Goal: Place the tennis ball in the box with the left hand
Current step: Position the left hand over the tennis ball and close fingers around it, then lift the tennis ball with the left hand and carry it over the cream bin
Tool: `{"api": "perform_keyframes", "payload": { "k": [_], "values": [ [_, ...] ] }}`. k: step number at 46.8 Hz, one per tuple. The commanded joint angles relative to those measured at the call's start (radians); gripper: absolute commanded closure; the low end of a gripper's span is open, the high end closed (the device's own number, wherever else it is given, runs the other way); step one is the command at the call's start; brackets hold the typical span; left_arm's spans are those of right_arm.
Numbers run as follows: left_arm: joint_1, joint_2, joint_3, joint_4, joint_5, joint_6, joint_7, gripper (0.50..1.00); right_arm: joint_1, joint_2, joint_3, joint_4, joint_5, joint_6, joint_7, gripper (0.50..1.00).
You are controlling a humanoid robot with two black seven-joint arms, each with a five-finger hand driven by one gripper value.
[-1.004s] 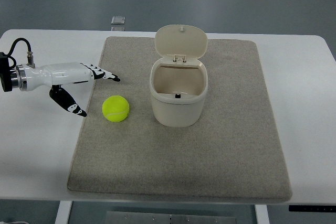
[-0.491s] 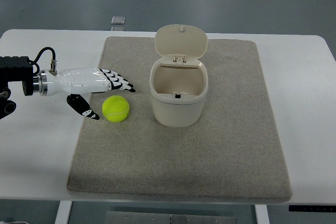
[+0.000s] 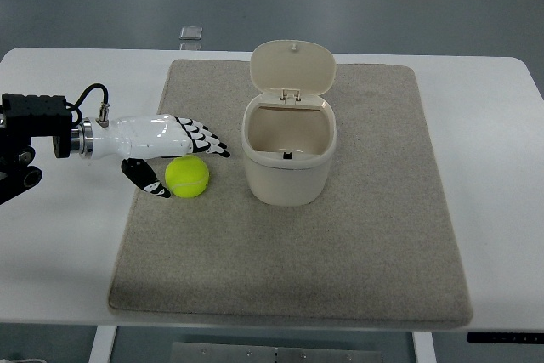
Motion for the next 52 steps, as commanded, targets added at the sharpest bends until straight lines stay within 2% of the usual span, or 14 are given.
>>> {"api": "perform_keyframes", "payload": {
  "k": [1, 8, 12, 15, 17, 23, 28, 31, 34, 36, 40, 46, 52],
  "values": [
    [-0.001, -0.002, 0.004, 0.0, 0.008, 0.0, 0.001, 0.525, 0.0, 0.0, 0.0, 0.0, 0.0, 0.0, -0.001, 0.599],
    [-0.001, 0.0, 0.004, 0.002, 0.04, 0.0, 0.001, 0.566, 0.0, 0.0, 0.0, 0.0, 0.0, 0.0, -0.001, 0.599],
    [-0.001, 0.0, 0.004, 0.002, 0.049, 0.0, 0.001, 0.632, 0.0, 0.0, 0.0, 0.0, 0.0, 0.0, 0.001, 0.599],
    [-0.001, -0.002, 0.004, 0.002, 0.049, 0.0, -0.001, 0.651, 0.0, 0.0, 0.0, 0.0, 0.001, 0.0, 0.001, 0.599],
    [-0.001, -0.002, 0.004, 0.002, 0.049, 0.0, -0.001, 0.688, 0.0, 0.0, 0.0, 0.0, 0.0, 0.0, -0.001, 0.599],
    [-0.001, -0.002, 0.004, 0.002, 0.049, 0.0, -0.001, 0.726, 0.0, 0.0, 0.0, 0.0, 0.0, 0.001, 0.001, 0.599],
    [0.001, -0.002, 0.004, 0.002, 0.049, 0.0, -0.001, 0.797, 0.0, 0.0, 0.0, 0.0, 0.0, 0.0, 0.001, 0.599],
    [0.001, -0.002, 0.004, 0.002, 0.049, 0.0, -0.001, 0.804, 0.0, 0.0, 0.0, 0.0, 0.0, 0.0, 0.001, 0.599],
    [0.001, 0.0, 0.004, 0.002, 0.048, 0.0, -0.001, 0.868, 0.0, 0.0, 0.0, 0.0, 0.0, 0.0, 0.001, 0.599],
    [0.001, 0.0, 0.004, 0.002, 0.049, 0.0, -0.001, 0.894, 0.0, 0.0, 0.0, 0.0, 0.0, 0.0, -0.001, 0.599],
    [-0.001, 0.001, 0.004, 0.002, 0.048, 0.0, -0.001, 1.0, 0.0, 0.0, 0.0, 0.0, 0.0, 0.0, 0.001, 0.599],
    [-0.007, 0.012, 0.002, 0.0, 0.04, 0.02, -0.004, 1.0, 0.0, 0.0, 0.0, 0.0, 0.0, 0.0, 0.001, 0.599],
    [-0.012, 0.064, 0.002, -0.009, 0.039, 0.158, -0.007, 1.0, 0.0, 0.0, 0.0, 0.0, 0.0, 0.0, -0.001, 0.599]
  ]
}}
